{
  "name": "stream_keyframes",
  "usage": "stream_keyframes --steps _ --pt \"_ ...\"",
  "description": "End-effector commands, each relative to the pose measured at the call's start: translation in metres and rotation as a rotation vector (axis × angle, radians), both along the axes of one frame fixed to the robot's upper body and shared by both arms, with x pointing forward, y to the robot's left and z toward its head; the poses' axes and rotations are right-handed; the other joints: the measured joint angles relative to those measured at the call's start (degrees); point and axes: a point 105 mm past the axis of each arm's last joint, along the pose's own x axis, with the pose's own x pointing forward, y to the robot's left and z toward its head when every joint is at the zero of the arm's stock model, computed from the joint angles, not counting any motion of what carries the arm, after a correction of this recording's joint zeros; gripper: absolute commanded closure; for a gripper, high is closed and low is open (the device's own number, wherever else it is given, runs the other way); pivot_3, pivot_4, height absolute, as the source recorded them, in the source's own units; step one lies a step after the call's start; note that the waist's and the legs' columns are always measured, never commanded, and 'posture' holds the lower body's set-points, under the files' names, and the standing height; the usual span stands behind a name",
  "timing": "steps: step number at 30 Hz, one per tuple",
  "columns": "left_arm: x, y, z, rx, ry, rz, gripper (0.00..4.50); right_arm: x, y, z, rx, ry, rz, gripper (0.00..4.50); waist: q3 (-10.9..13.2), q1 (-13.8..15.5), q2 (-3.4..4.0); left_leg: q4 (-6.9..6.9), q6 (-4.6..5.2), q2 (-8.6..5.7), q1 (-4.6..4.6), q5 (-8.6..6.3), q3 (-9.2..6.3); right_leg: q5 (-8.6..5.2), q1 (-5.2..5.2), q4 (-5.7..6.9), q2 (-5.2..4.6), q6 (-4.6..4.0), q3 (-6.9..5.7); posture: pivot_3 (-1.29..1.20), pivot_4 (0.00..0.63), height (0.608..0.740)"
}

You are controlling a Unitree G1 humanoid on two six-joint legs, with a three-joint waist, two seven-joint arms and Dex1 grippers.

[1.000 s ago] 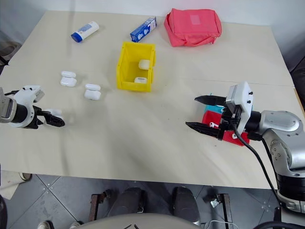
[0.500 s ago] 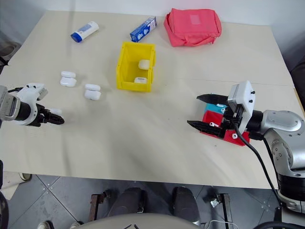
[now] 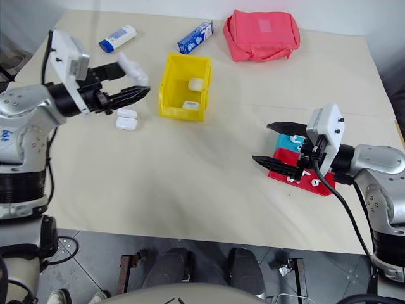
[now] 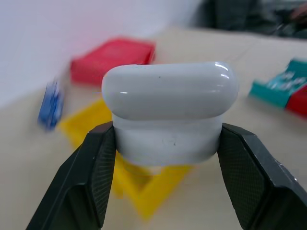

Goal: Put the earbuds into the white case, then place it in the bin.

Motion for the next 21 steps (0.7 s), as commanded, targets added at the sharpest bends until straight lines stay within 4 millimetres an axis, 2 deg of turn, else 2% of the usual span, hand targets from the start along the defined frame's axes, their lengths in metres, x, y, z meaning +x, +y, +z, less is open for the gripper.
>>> stream_keyframes --steps 1,9,13,17,21 --pt "-0.010 -0.037 0.000 -0.045 -0.065 -0.170 1.70 -0.005 -0.005 0.008 -0.035 -0.047 -0.046 0.00 0.0 0.1 0.00 0.01 0.03 -0.03 0.00 0.01 -0.03 0.00 0.02 0.02 -0.02 0.00 0.00 0.00 0.150 0.740" --pt "-0.031 -0.109 -0.042 -0.096 -0.025 -0.434 1.70 -0.017 -0.025 0.001 -0.074 -0.039 -0.222 0.00 0.0 0.1 0.00 -0.05 0.08 -0.04 0.00 0.05 -0.02 0.01 0.02 0.00 -0.01 0.02 -0.01 0.00 0.150 0.740" --pt "-0.036 -0.146 -0.044 -0.141 -0.018 -0.519 1.70 -0.031 -0.035 -0.009 -0.154 0.008 -0.321 0.00 0.0 0.6 -0.01 -0.02 0.13 -0.11 -0.01 0.06 -0.03 0.01 0.07 -0.03 -0.06 0.02 0.05 0.00 0.150 0.740" --pt "-0.030 -0.161 -0.043 -0.174 0.032 -0.553 1.70 -0.048 -0.035 -0.015 -0.179 0.032 -0.351 0.00 0.0 1.0 0.00 -0.03 0.16 -0.16 -0.03 0.07 0.00 0.02 0.07 -0.08 -0.06 0.04 0.05 0.00 0.150 0.740" --pt "-0.013 -0.159 -0.044 -0.131 0.050 -0.559 1.70 -0.059 -0.035 -0.019 -0.170 0.053 -0.386 0.00 0.0 1.0 -0.01 -0.04 0.16 -0.24 0.03 0.07 0.13 0.02 0.08 -0.11 -0.02 0.05 0.03 0.00 0.150 0.740"
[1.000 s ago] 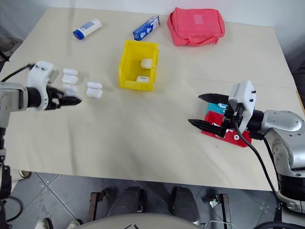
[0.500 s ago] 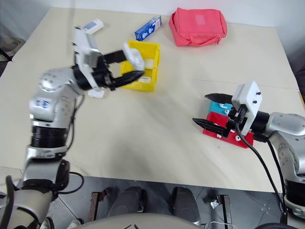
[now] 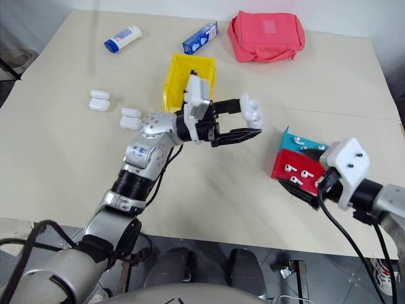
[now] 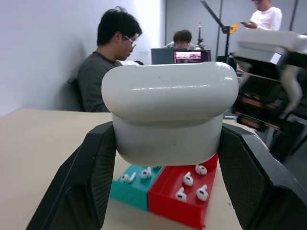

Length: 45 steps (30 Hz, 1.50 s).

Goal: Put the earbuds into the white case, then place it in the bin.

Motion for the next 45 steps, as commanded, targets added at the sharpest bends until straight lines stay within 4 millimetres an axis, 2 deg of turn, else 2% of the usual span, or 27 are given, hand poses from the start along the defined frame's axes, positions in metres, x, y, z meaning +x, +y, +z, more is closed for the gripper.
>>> stream_keyframes --steps 1,6,10,13,18,23,31,34,36,41,45 --pt "0.009 0.002 0.009 0.007 -0.054 -0.029 1.70 -0.006 0.002 0.010 0.003 -0.051 -0.023 0.00 0.0 -0.1 0.00 -0.01 0.00 -0.01 0.03 0.00 0.05 0.00 0.00 -0.02 0.00 0.00 -0.01 0.00 0.150 0.740" --pt "0.019 -0.004 0.023 0.044 -0.099 -0.074 1.70 -0.008 0.001 0.012 0.010 -0.051 -0.039 0.00 0.0 0.2 0.00 -0.02 0.00 -0.04 0.00 0.00 0.08 0.00 -0.01 -0.13 0.00 0.01 -0.09 0.00 0.150 0.740" --pt "0.015 -0.016 0.028 0.047 -0.134 -0.135 1.70 -0.008 0.000 0.012 0.013 -0.047 -0.046 0.00 0.0 0.4 0.00 -0.01 0.02 -0.07 -0.04 0.01 0.06 0.08 0.02 -0.26 0.00 0.15 -0.12 0.00 0.150 0.740" --pt "-0.003 -0.028 0.020 0.031 -0.180 -0.216 1.70 -0.007 -0.002 0.012 0.010 -0.047 -0.057 0.00 0.0 0.4 0.00 -0.02 0.03 -0.05 -0.05 0.01 0.04 0.08 0.06 -0.31 0.00 0.16 -0.12 0.00 0.150 0.740" --pt "-0.035 -0.037 0.000 0.007 -0.143 -0.291 1.70 -0.008 -0.010 0.010 -0.020 -0.022 -0.098 0.00 0.0 0.1 0.01 -0.03 0.04 0.01 -0.05 0.01 0.06 0.08 0.04 -0.32 0.00 0.17 -0.11 0.00 0.150 0.740" --pt "-0.056 -0.031 -0.020 0.023 -0.091 -0.282 1.70 -0.013 -0.024 0.002 -0.088 0.070 -0.157 0.00 -0.1 0.1 0.10 -0.05 0.06 0.12 -0.03 0.03 0.05 0.08 0.04 -0.33 0.01 0.17 0.01 0.00 0.150 0.740" --pt "-0.070 -0.017 -0.037 0.054 -0.105 -0.271 1.70 -0.013 -0.039 -0.020 -0.232 0.199 -0.211 0.00 -0.1 0.4 0.14 -0.03 0.11 0.07 -0.03 0.04 -0.04 0.08 0.13 -0.40 -0.03 0.16 0.21 0.00 0.150 0.740" --pt "-0.073 -0.012 -0.039 0.051 -0.110 -0.269 1.70 -0.011 -0.049 -0.024 -0.264 0.245 -0.246 0.62 -0.1 0.3 0.17 -0.04 0.11 0.07 -0.03 0.04 -0.04 0.08 0.14 -0.44 -0.03 0.16 0.20 0.00 0.150 0.740" --pt "-0.075 -0.010 -0.041 0.052 -0.101 -0.280 1.70 -0.011 -0.051 -0.026 -0.274 0.269 -0.246 1.23 -0.1 0.3 0.18 -0.04 0.11 0.07 -0.04 0.04 -0.04 0.08 0.14 -0.46 -0.03 0.16 0.20 0.00 0.150 0.740" --pt "-0.079 -0.007 -0.044 0.058 -0.091 -0.297 1.70 -0.010 -0.059 -0.029 -0.315 0.332 -0.259 1.23 -0.1 0.3 0.18 -0.03 0.11 0.07 -0.04 0.04 -0.03 0.08 0.15 -0.46 -0.03 0.17 0.20 0.00 0.150 0.740" --pt "-0.083 -0.007 -0.045 0.050 -0.081 -0.311 1.70 -0.003 -0.065 -0.026 -0.381 0.345 -0.233 2.13 -0.1 0.3 0.18 -0.02 0.11 0.07 -0.04 0.05 -0.03 0.08 0.16 -0.49 -0.03 0.17 0.20 0.00 0.150 0.740"
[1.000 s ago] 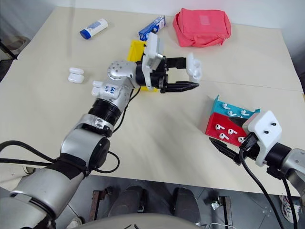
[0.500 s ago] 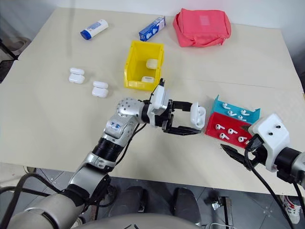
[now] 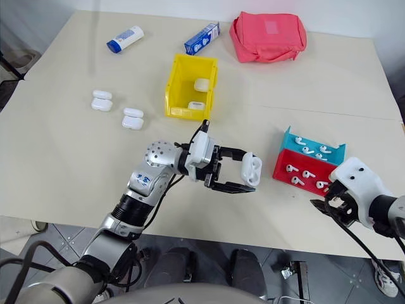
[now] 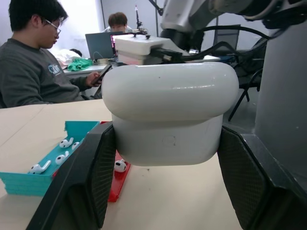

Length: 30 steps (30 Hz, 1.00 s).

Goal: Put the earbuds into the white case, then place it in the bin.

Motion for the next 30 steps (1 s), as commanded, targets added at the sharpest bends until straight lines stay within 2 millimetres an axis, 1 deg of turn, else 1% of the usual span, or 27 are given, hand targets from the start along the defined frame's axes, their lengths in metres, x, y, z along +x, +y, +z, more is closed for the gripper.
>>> stream_keyframes --steps 1,3,7,15,20,24,30 --pt "-0.011 -0.003 0.010 -0.049 -0.022 -0.045 1.70 0.008 -0.006 0.008 -0.062 0.000 0.026 2.13 0.0 0.0 0.00 0.00 0.00 0.00 0.00 0.00 0.00 0.00 0.00 0.00 0.00 0.00 0.00 0.00 0.150 0.740" --pt "-0.012 -0.003 0.010 -0.054 -0.020 -0.043 1.70 0.014 -0.008 0.010 -0.070 0.005 0.016 2.13 0.0 -0.2 0.01 0.00 0.00 0.01 0.00 0.00 0.02 0.00 0.00 -0.03 0.00 0.00 0.00 0.00 0.150 0.740" --pt "-0.009 0.001 0.010 -0.061 -0.021 -0.032 1.70 0.028 0.004 0.014 -0.021 0.000 0.024 2.13 0.0 -0.3 0.01 0.01 0.00 0.02 0.00 0.00 0.01 0.00 0.00 -0.07 0.00 0.00 -0.01 0.00 0.150 0.740" --pt "0.004 0.011 0.009 -0.068 -0.007 0.005 1.70 0.046 0.025 0.008 0.017 0.045 0.059 2.13 0.0 -0.2 0.01 0.09 0.00 -0.02 -0.05 0.00 -0.05 0.00 -0.01 -0.03 -0.06 0.00 -0.03 0.00 0.150 0.740" --pt "0.006 0.017 0.007 -0.057 -0.001 -0.004 1.70 0.059 0.030 0.002 -0.010 0.070 0.088 2.13 0.0 -0.3 0.03 0.09 0.00 -0.02 -0.05 0.00 -0.06 0.00 -0.03 0.00 -0.06 0.00 -0.07 0.00 0.150 0.740" --pt "0.005 0.019 0.008 -0.055 -0.001 -0.020 1.70 0.066 0.036 -0.003 -0.007 0.091 0.104 2.13 0.0 -0.5 0.03 0.10 0.00 -0.02 -0.06 0.00 -0.05 0.00 -0.06 0.02 -0.07 0.00 -0.08 0.00 0.150 0.740" --pt "0.001 0.021 0.006 -0.043 -0.008 -0.041 1.70 0.068 0.037 -0.009 -0.023 0.119 0.114 2.13 0.0 -0.5 0.03 0.12 0.00 -0.02 -0.07 0.00 -0.08 0.00 -0.06 0.06 -0.08 0.00 -0.10 0.00 0.150 0.740"
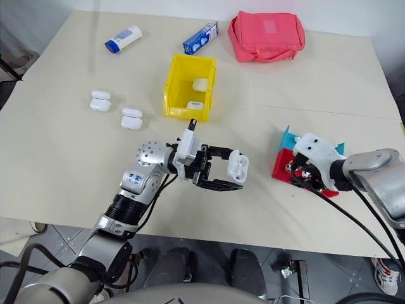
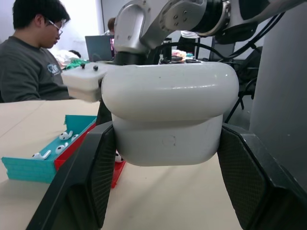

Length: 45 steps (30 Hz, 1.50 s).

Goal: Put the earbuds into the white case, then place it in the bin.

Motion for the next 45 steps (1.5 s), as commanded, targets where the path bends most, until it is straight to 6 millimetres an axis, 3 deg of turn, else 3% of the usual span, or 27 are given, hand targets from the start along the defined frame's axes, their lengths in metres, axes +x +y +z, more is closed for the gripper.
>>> stream_keyframes --steps 1,16,20,45 --pt "-0.006 -0.001 0.011 -0.031 -0.041 -0.029 1.70 0.004 0.001 0.006 -0.008 -0.027 0.013 2.13 0.0 -0.1 0.00 0.00 0.00 0.00 0.00 0.00 0.00 0.00 0.00 0.00 -0.01 0.00 0.00 0.00 0.150 0.740" --pt "0.000 0.000 0.011 -0.025 -0.043 0.006 1.70 0.001 0.007 0.011 0.003 -0.029 0.030 2.13 0.0 -0.9 0.00 -0.02 0.00 0.01 0.00 0.00 -0.02 0.00 -0.01 0.01 -0.01 0.00 -0.02 0.00 0.150 0.740" --pt "0.000 0.000 0.011 -0.024 -0.045 0.007 1.70 0.002 0.008 0.011 0.004 -0.034 0.030 3.32 0.0 -0.8 0.00 -0.02 0.00 0.01 -0.01 0.00 -0.02 0.00 -0.01 0.01 -0.03 0.00 -0.02 0.00 0.150 0.740" --pt "0.000 -0.001 0.010 -0.016 -0.048 0.014 1.70 0.002 0.004 -0.003 -0.020 -0.007 0.031 3.32 0.0 -0.8 0.00 -0.02 0.00 0.00 -0.01 0.00 -0.02 0.00 -0.01 0.00 -0.03 0.00 -0.02 0.00 0.150 0.740"
